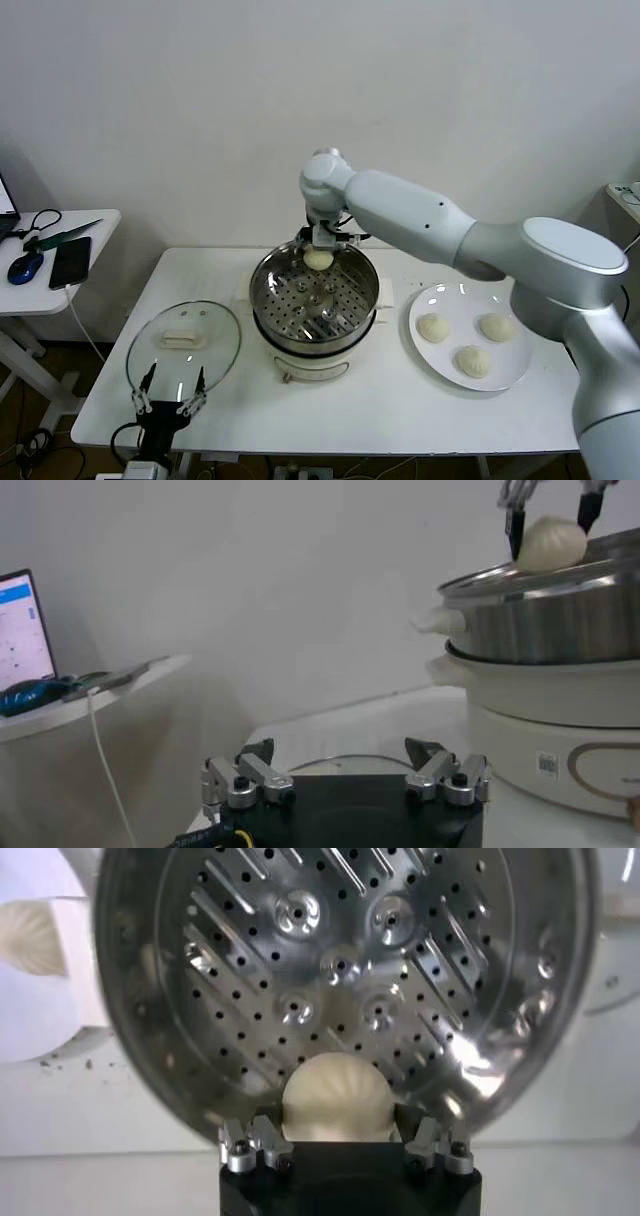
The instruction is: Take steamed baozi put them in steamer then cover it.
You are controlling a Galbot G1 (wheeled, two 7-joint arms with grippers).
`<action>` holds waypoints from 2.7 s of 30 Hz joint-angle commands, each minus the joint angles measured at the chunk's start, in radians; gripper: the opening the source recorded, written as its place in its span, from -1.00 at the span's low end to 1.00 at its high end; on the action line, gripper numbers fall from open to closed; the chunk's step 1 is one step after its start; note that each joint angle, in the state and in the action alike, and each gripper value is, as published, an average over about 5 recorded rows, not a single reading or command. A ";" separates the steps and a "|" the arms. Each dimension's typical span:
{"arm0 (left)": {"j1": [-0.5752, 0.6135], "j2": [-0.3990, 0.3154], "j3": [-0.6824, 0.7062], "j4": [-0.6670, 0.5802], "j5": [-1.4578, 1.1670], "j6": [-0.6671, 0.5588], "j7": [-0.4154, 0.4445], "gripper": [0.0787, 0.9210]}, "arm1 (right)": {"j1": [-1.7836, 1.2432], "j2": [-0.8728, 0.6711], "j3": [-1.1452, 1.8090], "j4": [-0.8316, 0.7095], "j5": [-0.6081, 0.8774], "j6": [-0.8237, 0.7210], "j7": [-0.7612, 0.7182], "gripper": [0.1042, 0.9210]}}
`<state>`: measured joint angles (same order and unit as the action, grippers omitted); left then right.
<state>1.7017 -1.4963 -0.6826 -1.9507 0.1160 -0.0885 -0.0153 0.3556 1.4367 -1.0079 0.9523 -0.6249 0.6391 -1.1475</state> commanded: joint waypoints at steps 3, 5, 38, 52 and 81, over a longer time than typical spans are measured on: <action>0.017 0.026 -0.009 0.007 -0.015 -0.007 -0.001 0.77 | -0.073 0.045 0.014 -0.067 -0.086 0.027 0.014 0.52; 0.021 0.031 -0.013 0.010 -0.020 -0.009 -0.001 0.77 | -0.080 0.048 0.017 -0.073 -0.088 0.028 0.015 0.52; 0.053 0.041 0.019 -0.010 0.001 -0.012 0.014 0.77 | 0.428 -0.590 -0.351 0.472 0.935 -0.641 0.147 0.76; 0.036 0.027 0.040 -0.044 0.027 0.012 0.022 0.77 | 0.122 -0.848 -0.253 0.361 0.978 -0.899 0.093 0.76; 0.064 0.015 0.030 -0.046 0.032 0.016 0.017 0.77 | -0.334 -0.583 0.107 0.011 0.698 -0.865 0.093 0.76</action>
<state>1.7628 -1.4817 -0.6533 -1.9989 0.1467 -0.0722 0.0015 0.0721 0.8096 -0.9372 1.0235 0.0929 -0.2154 -1.0545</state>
